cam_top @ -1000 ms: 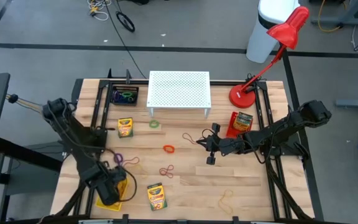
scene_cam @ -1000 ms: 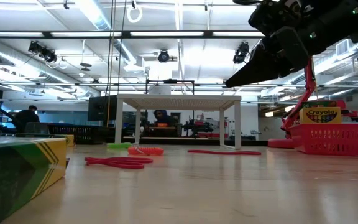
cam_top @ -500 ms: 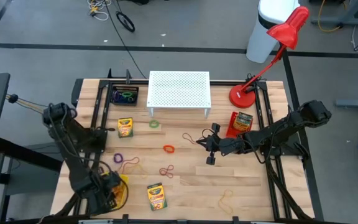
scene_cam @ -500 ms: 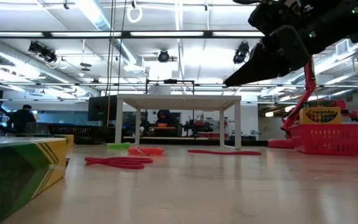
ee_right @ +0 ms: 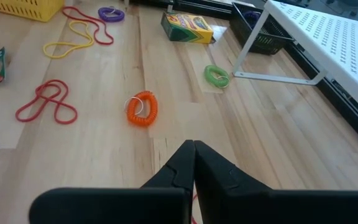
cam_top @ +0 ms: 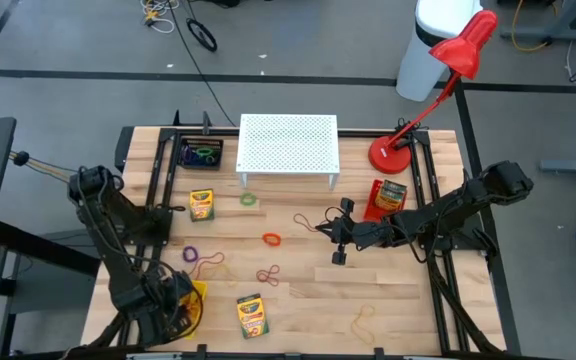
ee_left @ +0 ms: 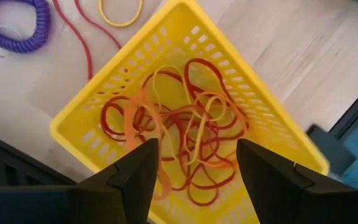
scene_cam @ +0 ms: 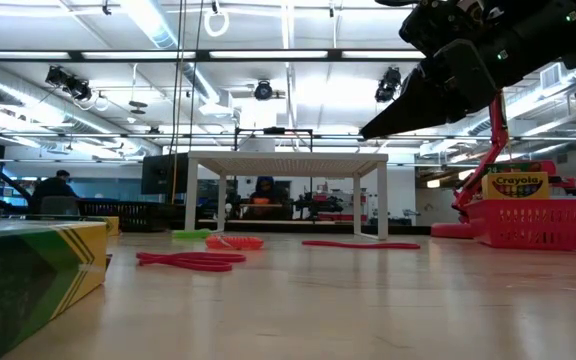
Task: Pick & Place Office Desk Supplies
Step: Put the orange rubber band into the yellow bin, then put the red rubber band into the yellow bin
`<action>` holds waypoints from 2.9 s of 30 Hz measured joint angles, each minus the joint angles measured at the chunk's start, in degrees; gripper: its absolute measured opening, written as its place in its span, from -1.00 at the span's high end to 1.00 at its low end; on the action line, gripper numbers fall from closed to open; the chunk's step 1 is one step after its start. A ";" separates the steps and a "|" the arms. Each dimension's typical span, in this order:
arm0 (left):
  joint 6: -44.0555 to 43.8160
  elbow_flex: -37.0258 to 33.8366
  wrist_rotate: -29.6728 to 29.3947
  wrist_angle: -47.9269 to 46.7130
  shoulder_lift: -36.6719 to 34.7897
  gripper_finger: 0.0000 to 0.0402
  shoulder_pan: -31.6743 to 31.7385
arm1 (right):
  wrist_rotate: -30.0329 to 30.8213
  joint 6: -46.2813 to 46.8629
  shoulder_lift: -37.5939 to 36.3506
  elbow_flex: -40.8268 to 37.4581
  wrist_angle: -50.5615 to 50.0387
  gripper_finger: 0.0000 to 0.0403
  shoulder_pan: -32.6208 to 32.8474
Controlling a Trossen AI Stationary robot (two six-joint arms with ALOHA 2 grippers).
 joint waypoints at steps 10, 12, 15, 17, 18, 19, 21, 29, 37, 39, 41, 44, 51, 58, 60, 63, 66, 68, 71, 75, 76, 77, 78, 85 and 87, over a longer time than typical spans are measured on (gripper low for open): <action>-1.07 0.00 0.00 0.99 0.04 -0.12 -0.35 | 0.02 0.00 0.00 0.00 0.00 0.92 -0.01; -0.90 0.00 0.36 1.17 0.17 -0.13 -0.12 | 0.02 0.00 0.00 0.00 0.00 0.92 -0.02; -0.35 0.00 2.54 2.37 1.23 -0.23 0.95 | 0.02 0.00 0.00 0.00 0.00 0.92 -0.02; 0.98 0.00 4.00 3.08 2.36 -0.34 1.30 | 0.00 0.00 0.00 0.00 0.02 0.92 0.00; 1.45 0.00 4.39 3.39 3.14 -0.40 1.33 | 0.02 0.00 0.00 0.00 0.00 0.92 0.00; 2.02 0.00 5.01 3.70 4.06 -0.47 1.35 | 0.01 0.00 0.00 0.00 0.00 0.92 -0.02; 2.97 -0.02 6.76 4.91 5.85 -0.60 1.36 | 0.01 0.00 0.00 0.00 0.00 0.92 -0.02; 11.12 1.50 11.59 11.42 5.83 -0.75 2.43 | 0.00 0.02 0.00 0.00 0.02 0.92 -0.02; 9.00 1.88 1.17 9.47 0.96 -0.52 2.27 | -0.02 0.02 0.00 0.00 0.76 0.92 0.00; 8.59 1.89 -2.09 9.58 0.12 -0.46 2.27 | -0.04 0.02 0.00 0.00 0.83 0.92 -0.02; 8.41 1.90 -3.26 9.52 -0.04 -0.38 2.32 | -0.59 0.04 0.00 0.00 0.87 0.92 -0.02; 8.72 1.90 -4.99 9.45 -0.04 -0.26 2.29 | -1.41 0.38 0.00 0.00 1.00 0.92 -0.02; 13.82 1.90 -21.61 9.83 -4.30 0.28 2.25 | -1.50 0.39 0.00 0.00 2.26 0.92 0.00; 26.98 1.88 -30.11 9.82 -6.67 0.95 4.91 | -1.51 0.42 0.00 0.02 3.04 0.92 -0.02; 30.93 1.86 -30.05 9.74 -6.52 0.97 6.48 | -1.51 0.43 0.00 0.02 3.12 0.92 -0.01; 38.32 0.76 -29.05 15.03 -6.65 0.97 9.47 | -1.51 0.42 0.00 0.02 3.45 0.92 0.00; 48.10 -4.70 -24.15 28.56 -7.25 0.98 12.77 | -1.51 0.42 0.00 0.02 4.15 0.92 0.00; 53.94 -9.87 -20.55 41.15 -7.62 0.98 15.18 | -1.51 0.42 0.00 0.02 4.46 0.92 0.00; 62.99 -19.88 -14.97 64.47 -7.57 0.98 19.24 | -1.51 0.42 0.00 0.02 5.46 0.92 0.00; 75.60 -32.09 -12.19 98.30 -7.56 0.97 25.63 | -1.51 0.42 0.00 0.02 5.25 0.92 -0.01; 78.49 -34.67 -13.36 104.60 -7.56 0.96 27.07 | -1.51 0.42 0.00 0.02 5.24 0.92 -0.01; 81.34 -36.89 -14.73 110.10 -7.56 0.95 28.42 | -1.51 0.42 0.00 0.02 5.22 0.92 -0.02; 84.06 -38.80 -16.07 115.08 -7.56 0.94 29.61 | -1.51 0.42 0.00 0.02 5.22 0.92 0.00; 86.69 -42.15 -21.76 125.15 -7.58 0.92 38.07 | -1.51 0.13 0.00 0.02 5.06 0.92 0.00; 86.32 -42.21 -21.70 124.42 -7.54 0.91 40.56 | -1.51 0.02 0.00 0.02 5.07 0.92 -0.02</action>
